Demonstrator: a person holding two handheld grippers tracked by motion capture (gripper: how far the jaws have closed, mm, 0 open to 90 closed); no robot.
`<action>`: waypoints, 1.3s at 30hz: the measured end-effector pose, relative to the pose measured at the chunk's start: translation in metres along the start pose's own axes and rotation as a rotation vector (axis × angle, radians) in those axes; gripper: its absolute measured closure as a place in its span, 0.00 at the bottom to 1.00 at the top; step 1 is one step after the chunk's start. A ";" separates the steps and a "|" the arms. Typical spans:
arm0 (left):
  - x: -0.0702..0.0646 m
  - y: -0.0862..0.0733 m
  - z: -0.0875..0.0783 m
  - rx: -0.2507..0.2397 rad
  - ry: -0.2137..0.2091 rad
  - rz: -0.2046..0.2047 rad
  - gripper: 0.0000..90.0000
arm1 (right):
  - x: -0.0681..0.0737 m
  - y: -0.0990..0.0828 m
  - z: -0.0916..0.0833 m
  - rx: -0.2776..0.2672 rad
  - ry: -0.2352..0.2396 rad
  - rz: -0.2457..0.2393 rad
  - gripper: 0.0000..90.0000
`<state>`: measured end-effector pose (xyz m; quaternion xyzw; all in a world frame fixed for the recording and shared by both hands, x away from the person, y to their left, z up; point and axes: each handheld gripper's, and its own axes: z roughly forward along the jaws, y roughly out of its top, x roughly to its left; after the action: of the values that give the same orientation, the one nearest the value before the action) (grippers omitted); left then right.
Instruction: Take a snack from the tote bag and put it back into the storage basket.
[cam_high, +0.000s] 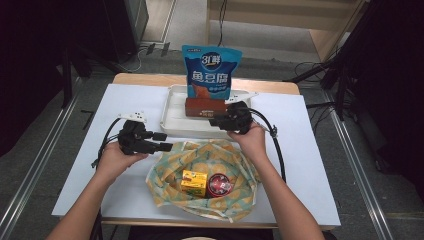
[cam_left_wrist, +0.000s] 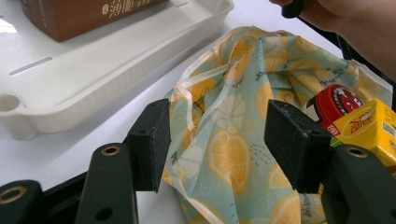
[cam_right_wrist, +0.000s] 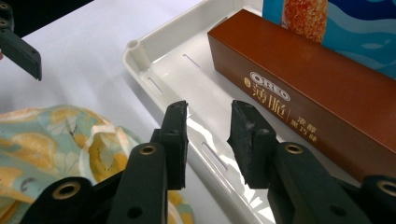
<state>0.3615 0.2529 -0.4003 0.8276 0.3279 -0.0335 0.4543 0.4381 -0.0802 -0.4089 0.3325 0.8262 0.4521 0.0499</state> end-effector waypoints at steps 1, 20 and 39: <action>0.000 0.000 0.000 -0.001 -0.002 0.004 0.46 | 0.001 -0.001 -0.002 -0.004 0.002 -0.002 0.74; -0.020 -0.002 -0.003 0.034 -0.027 0.077 0.47 | 0.015 -0.029 -0.042 -0.028 0.009 -0.012 0.57; -0.038 0.003 0.004 0.054 -0.064 0.129 0.47 | 0.017 -0.058 -0.066 -0.019 -0.017 0.010 0.55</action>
<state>0.3349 0.2295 -0.3871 0.8576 0.2582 -0.0397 0.4431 0.3702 -0.1387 -0.4122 0.3398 0.8198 0.4573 0.0578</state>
